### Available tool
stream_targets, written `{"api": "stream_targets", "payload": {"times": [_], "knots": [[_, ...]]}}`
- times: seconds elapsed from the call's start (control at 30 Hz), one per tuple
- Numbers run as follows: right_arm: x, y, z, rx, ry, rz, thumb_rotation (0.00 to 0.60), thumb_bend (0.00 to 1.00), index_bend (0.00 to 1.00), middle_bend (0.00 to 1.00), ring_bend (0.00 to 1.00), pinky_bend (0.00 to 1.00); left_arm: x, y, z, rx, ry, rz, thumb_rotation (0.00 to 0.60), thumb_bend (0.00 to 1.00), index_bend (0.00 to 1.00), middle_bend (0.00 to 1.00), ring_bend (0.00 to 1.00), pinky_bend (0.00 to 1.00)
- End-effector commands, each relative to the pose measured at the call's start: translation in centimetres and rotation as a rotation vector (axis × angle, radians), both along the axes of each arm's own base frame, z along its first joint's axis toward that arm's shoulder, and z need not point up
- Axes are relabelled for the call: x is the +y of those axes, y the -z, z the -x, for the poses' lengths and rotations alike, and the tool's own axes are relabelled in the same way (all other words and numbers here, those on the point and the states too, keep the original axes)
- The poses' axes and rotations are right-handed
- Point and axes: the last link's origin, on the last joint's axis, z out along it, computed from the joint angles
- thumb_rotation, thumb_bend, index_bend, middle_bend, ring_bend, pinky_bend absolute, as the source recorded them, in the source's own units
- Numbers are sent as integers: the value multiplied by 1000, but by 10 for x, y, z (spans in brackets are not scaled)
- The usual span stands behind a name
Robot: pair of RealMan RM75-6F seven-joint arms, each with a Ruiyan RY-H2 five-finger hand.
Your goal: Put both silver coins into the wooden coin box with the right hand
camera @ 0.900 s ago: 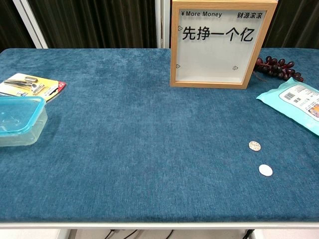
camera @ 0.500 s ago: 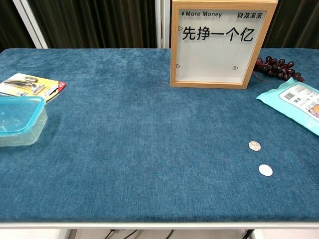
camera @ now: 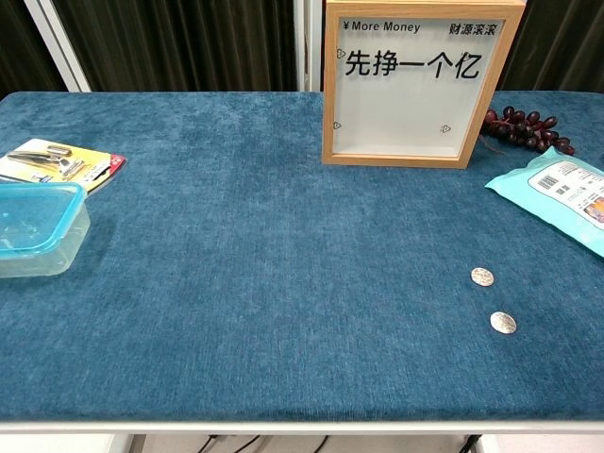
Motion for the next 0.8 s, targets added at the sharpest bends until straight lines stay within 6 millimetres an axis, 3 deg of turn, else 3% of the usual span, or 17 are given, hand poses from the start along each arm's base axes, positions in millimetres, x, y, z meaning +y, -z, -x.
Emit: {"api": "stream_targets", "payload": {"times": [0.03, 0.2, 0.47, 0.8], "knots": [[1, 19, -6, 21, -25, -62, 600, 176, 0, 0, 0, 0, -1, 0, 1, -2, -4, 1, 600, 39, 0, 0, 0, 0], [-3, 36, -10, 22, -45, -112, 600, 176, 6, 0, 0, 0, -3, 1, 4, -10, -11, 6, 600, 39, 0, 0, 0, 0], [-12, 56, -12, 7, -91, -156, 600, 158, 213, 0, 0, 0, -7, 2, 6, -8, -16, 22, 600, 38, 0, 0, 0, 0], [-13, 70, -7, 19, -99, -168, 600, 237, 328, 0, 0, 0, -9, 5, 9, -9, -24, 29, 600, 38, 0, 0, 0, 0]]}}
